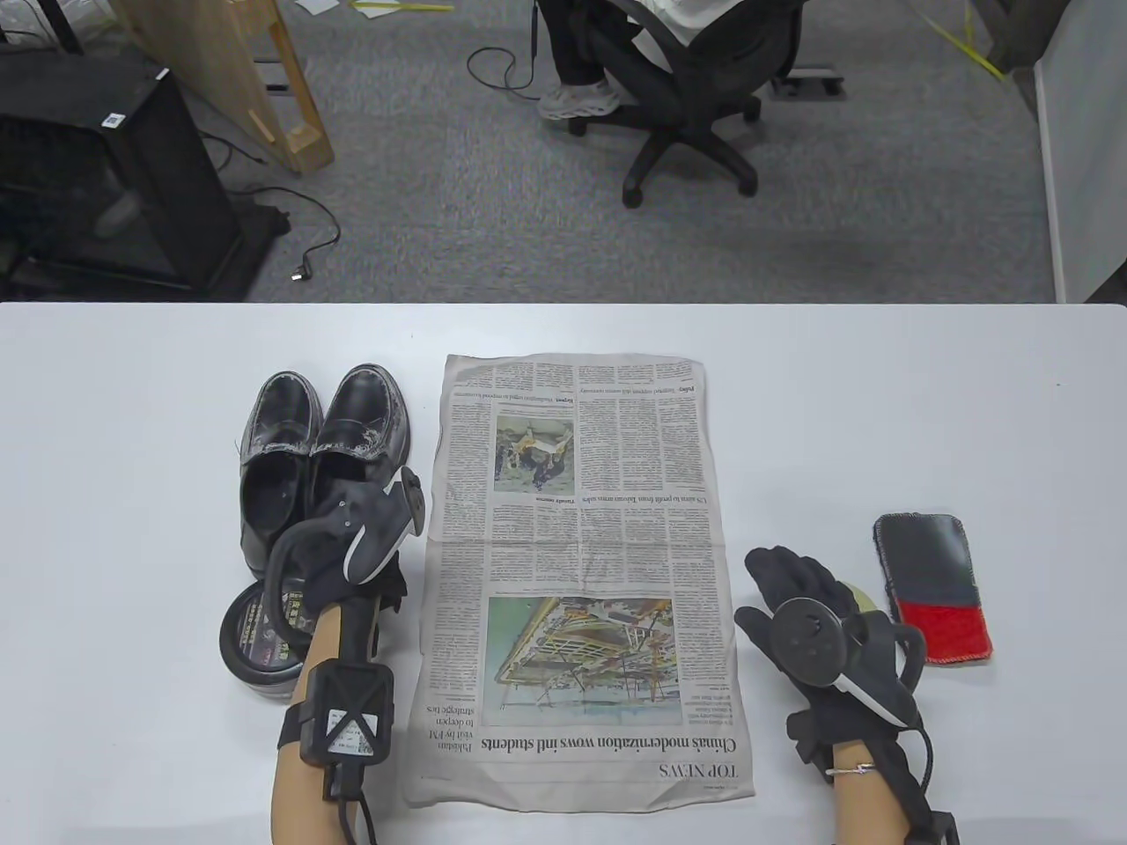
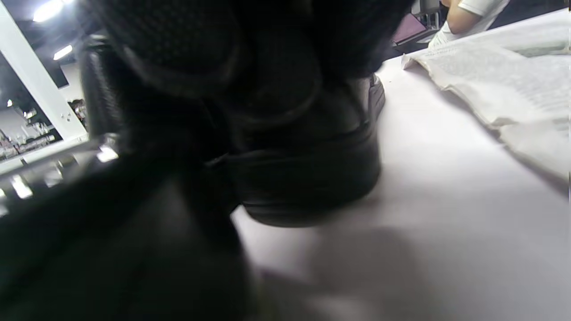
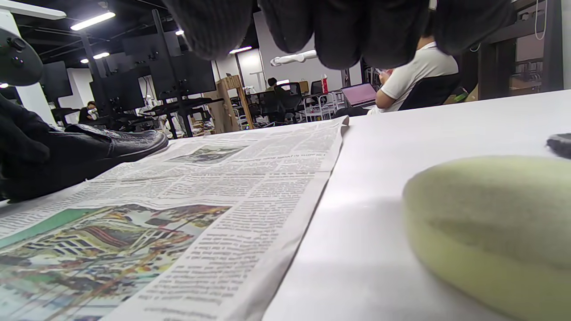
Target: Dip and apply leather care cream with polishing sponge on shoes
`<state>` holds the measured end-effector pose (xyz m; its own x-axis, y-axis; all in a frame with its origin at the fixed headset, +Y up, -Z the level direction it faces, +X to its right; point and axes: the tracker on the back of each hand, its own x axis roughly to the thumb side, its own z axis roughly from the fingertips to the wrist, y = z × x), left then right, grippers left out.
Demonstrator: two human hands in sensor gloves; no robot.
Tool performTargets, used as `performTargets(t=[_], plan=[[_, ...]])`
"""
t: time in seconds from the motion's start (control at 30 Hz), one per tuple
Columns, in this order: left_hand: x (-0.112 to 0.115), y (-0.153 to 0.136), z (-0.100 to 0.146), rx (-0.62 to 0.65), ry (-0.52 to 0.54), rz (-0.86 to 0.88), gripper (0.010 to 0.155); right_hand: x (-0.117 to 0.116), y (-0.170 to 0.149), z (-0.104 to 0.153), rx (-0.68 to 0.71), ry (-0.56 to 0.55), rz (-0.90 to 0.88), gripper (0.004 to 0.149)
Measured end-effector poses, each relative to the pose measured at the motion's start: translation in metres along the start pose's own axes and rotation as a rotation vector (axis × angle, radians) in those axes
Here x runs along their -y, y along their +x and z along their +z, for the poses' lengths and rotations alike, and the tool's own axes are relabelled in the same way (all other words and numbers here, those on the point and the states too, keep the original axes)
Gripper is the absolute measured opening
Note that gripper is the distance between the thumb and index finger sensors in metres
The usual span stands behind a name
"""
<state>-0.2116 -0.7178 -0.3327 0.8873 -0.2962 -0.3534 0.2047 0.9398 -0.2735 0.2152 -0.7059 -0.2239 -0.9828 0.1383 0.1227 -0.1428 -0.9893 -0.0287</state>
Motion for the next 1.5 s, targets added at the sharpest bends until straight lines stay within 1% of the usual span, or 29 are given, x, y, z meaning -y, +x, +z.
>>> performTargets(t=[0.03,0.13,0.2,0.27,0.33,0.4,0.43,0.53,0.63,0.67,0.7,0.73,0.83,0.87,0.97,1.13,1.17,1.2,1.27,1.33,1.4,1.47,1.5], plan=[[0.0,-0.001,0.0,0.007,-0.01,0.03,0.042,0.0,-0.001,0.0,-0.005,-0.002,0.001,0.066],[-0.001,-0.011,0.002,0.024,0.051,0.08,0.04,0.0,-0.006,0.0,-0.02,-0.003,-0.019,0.067],[-0.004,-0.021,0.008,0.05,0.081,0.138,0.04,0.0,-0.009,-0.001,-0.031,-0.004,-0.029,0.067],[-0.007,-0.027,0.017,0.103,0.144,0.156,0.039,0.0,-0.012,0.0,-0.041,-0.007,-0.04,0.067],[-0.013,-0.031,0.029,0.148,0.233,0.156,0.039,0.0,-0.014,0.0,-0.054,-0.012,-0.039,0.067],[-0.02,-0.033,0.042,0.221,0.306,0.212,0.039,0.0,-0.019,0.0,-0.079,-0.011,-0.021,0.067],[-0.022,-0.033,0.046,0.257,0.324,0.239,0.039,-0.001,-0.021,0.0,-0.088,-0.007,-0.016,0.067],[-0.029,-0.023,0.059,0.402,0.329,0.34,0.039,-0.002,-0.032,0.0,-0.138,0.003,-0.032,0.067],[-0.03,-0.001,0.068,0.514,0.347,0.3,0.039,-0.002,-0.046,0.002,-0.191,0.0,-0.067,0.063],[-0.029,0.004,0.069,0.531,0.356,0.289,0.039,-0.002,-0.049,0.002,-0.205,-0.001,-0.072,0.063],[-0.026,0.012,0.069,0.562,0.354,0.276,0.039,-0.003,-0.054,0.003,-0.223,-0.002,-0.076,0.063],[-0.024,0.02,0.069,0.585,0.328,0.261,0.038,-0.003,-0.058,0.004,-0.237,-0.002,-0.081,0.063],[-0.014,0.035,0.064,0.638,0.258,0.258,0.038,-0.003,-0.066,0.005,-0.261,-0.004,-0.114,0.064],[-0.011,0.039,0.063,0.65,0.242,0.234,0.038,-0.002,-0.069,0.005,-0.272,-0.008,-0.128,0.064],[-0.006,0.043,0.059,0.656,0.215,0.196,0.038,-0.001,-0.076,0.008,-0.31,-0.021,-0.125,0.063],[0.005,0.045,0.052,0.674,0.147,0.152,0.038,-0.002,-0.094,0.012,-0.443,-0.022,-0.045,0.06],[0.006,0.046,0.053,0.678,0.134,0.129,0.039,-0.004,-0.099,0.013,-0.477,-0.012,-0.043,0.06],[0.006,0.045,0.054,0.662,0.167,0.114,0.04,-0.006,-0.105,0.015,-0.508,0.005,-0.044,0.06],[0.002,0.047,0.057,0.669,0.165,0.081,0.045,-0.011,-0.114,0.016,-0.556,0.042,-0.041,0.06],[-0.005,0.046,0.061,0.682,0.167,0.017,0.058,-0.017,-0.121,0.016,-0.582,0.093,-0.038,0.062],[-0.014,0.044,0.068,0.687,0.206,-0.008,0.064,-0.026,-0.127,0.015,-0.589,0.21,-0.059,0.066],[-0.023,0.039,0.075,0.676,0.291,0.017,0.065,-0.034,-0.131,0.014,-0.597,0.334,-0.094,0.071],[-0.026,0.037,0.077,0.666,0.332,0.038,0.066,-0.037,-0.132,0.014,-0.604,0.366,-0.096,0.073]])
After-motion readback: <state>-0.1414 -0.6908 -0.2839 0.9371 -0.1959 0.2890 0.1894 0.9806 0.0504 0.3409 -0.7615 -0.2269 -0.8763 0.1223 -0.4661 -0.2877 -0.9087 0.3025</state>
